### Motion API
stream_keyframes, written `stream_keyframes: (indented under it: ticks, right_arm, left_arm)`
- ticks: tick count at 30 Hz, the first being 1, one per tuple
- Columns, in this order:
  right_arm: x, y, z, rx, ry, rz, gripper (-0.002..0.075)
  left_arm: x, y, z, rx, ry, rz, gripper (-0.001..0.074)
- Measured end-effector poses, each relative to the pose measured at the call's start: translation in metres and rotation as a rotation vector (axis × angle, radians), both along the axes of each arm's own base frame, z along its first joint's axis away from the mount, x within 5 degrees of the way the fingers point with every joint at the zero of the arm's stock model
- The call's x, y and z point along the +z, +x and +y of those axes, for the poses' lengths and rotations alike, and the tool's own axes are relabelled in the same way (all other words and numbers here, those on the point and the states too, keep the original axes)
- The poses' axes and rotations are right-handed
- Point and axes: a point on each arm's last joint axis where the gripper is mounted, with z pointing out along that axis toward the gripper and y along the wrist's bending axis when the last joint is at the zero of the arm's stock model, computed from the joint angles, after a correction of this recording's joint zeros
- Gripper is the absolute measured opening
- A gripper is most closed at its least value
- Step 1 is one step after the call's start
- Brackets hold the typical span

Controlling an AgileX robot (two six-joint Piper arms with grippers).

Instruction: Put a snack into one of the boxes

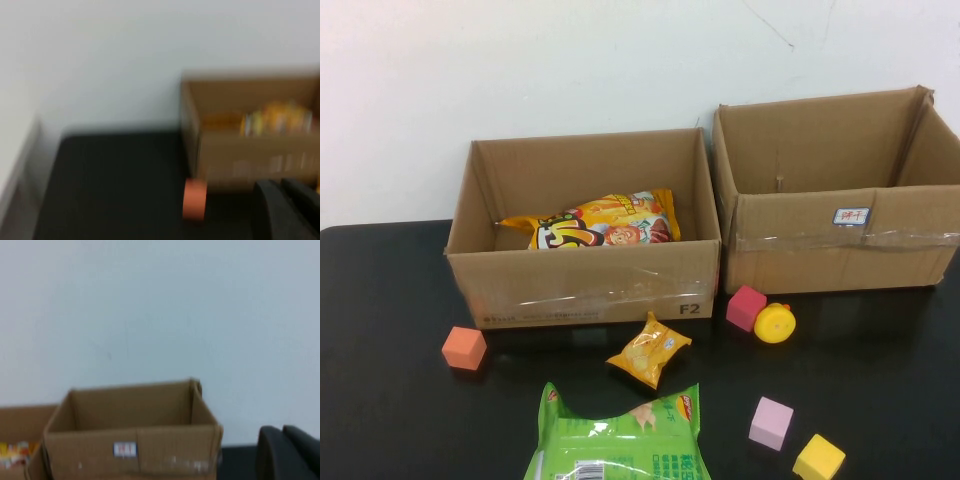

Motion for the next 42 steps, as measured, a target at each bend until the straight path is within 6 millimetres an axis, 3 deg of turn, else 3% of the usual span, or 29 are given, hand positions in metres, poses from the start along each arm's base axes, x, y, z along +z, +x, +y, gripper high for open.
stream_keyframes:
  ticks: [5,11,17,24,28,32,35,42]
  right_arm:
    - [-0.019,0.013,0.000,0.000,-0.005,0.123,-0.0001]
    - [-0.032,0.021,0.001,0.008,0.025,0.199,-0.0001]
    - [-0.039,0.024,0.001,0.010,0.038,0.275,-0.0001]
    - [-0.061,0.032,0.002,0.017,0.006,0.542,-0.0001]
    - [-0.069,0.038,0.003,0.028,0.012,0.630,-0.0001]
    - [-0.071,0.041,0.004,0.035,0.041,0.656,-0.0001]
    - [-0.071,0.042,0.004,0.036,0.034,0.659,-0.0001]
    - [-0.071,0.042,0.004,0.036,0.034,0.654,-0.0001]
  left_arm:
    - [-0.018,0.028,-0.003,-0.019,0.012,0.276,-0.0001]
    - [-0.030,0.057,-0.005,-0.036,0.013,0.418,-0.0001]
    - [-0.049,0.085,-0.021,-0.141,-0.142,0.586,-0.0001]
    - [-0.075,0.123,-0.040,-0.306,-0.205,0.728,0.0017]
    - [-0.086,0.147,-0.060,-0.397,-0.156,0.754,0.0161]
    - [-0.101,0.168,-0.088,-0.434,-0.145,0.808,0.0464]
    - [-0.119,0.185,-0.102,-0.392,-0.190,0.897,0.0623]
    - [-0.151,0.220,-0.114,-0.335,-0.196,0.995,0.0689]
